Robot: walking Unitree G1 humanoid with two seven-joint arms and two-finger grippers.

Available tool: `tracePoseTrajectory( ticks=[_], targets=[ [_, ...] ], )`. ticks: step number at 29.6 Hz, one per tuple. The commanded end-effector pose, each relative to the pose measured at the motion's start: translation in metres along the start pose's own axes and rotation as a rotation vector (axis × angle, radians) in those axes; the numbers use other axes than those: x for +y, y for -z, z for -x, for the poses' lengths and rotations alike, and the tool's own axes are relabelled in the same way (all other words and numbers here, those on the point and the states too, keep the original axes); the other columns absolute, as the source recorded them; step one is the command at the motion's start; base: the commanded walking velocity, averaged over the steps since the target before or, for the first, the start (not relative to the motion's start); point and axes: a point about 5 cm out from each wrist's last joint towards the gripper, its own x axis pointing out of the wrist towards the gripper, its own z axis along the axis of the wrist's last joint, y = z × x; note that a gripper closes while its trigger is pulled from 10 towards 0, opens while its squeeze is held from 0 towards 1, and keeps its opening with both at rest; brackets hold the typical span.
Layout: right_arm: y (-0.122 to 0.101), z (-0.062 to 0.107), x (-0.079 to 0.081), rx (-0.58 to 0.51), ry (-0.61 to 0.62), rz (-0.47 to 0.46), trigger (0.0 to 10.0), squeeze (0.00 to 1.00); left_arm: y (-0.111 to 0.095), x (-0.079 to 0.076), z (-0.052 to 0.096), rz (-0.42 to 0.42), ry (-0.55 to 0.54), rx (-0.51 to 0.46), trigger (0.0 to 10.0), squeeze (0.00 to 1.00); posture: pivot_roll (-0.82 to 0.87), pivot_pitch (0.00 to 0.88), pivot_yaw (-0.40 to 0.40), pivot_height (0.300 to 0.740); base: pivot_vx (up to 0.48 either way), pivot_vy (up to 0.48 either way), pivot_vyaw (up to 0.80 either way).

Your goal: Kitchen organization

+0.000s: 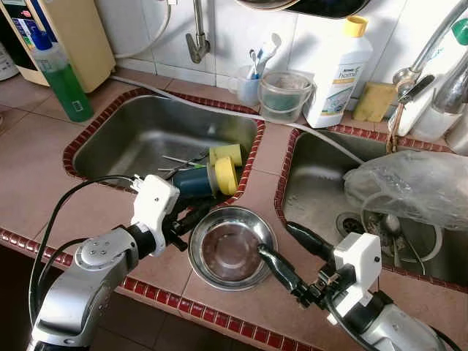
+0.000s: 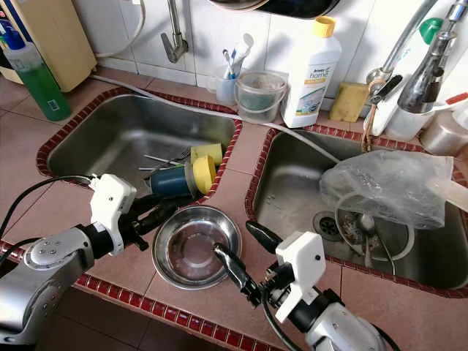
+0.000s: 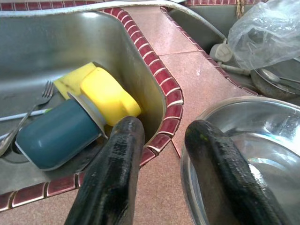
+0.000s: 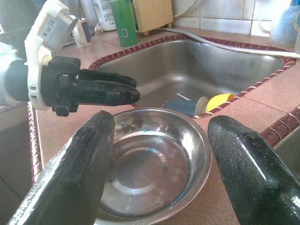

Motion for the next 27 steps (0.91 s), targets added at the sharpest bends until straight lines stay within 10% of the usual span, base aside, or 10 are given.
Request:
tracePoseTrajectory(
  ticks=[1,9,10,11,27],
  targets=[
    [0.001,0.0,0.0,0.003,-0.003,0.005,10.0,0.0,0.0,0.0,0.002,0.007,0.02,0.013,10.0,1.0,-0.06,0.167,0.021,0.74,0.0,0.0,0.0],
    [0.002,0.001,-0.001,0.007,0.002,0.005,10.0,0.0,0.007,-0.006,0.003,0.024,0.062,0.058,10.0,1.0,-0.06,0.172,0.019,0.74,0.0,0.0,0.0],
    [0.002,0.001,-0.001,0.007,0.001,0.005,10.0,0.0,0.007,-0.007,0.003,0.039,0.066,0.064,10.0,0.67,-0.06,0.173,0.018,0.74,0.0,0.0,0.0],
    [0.002,0.001,-0.001,0.007,0.001,0.005,10.0,0.0,0.008,-0.007,0.003,0.05,0.07,0.068,10.0,0.0,-0.06,0.173,0.018,0.74,0.0,0.0,0.0],
    [0.001,0.001,0.0,0.008,-0.002,0.009,10.0,0.0,0.017,-0.013,0.004,0.119,0.11,0.157,10.0,0.0,-0.07,0.178,0.02,0.74,0.0,0.0,0.0]
  ],
)
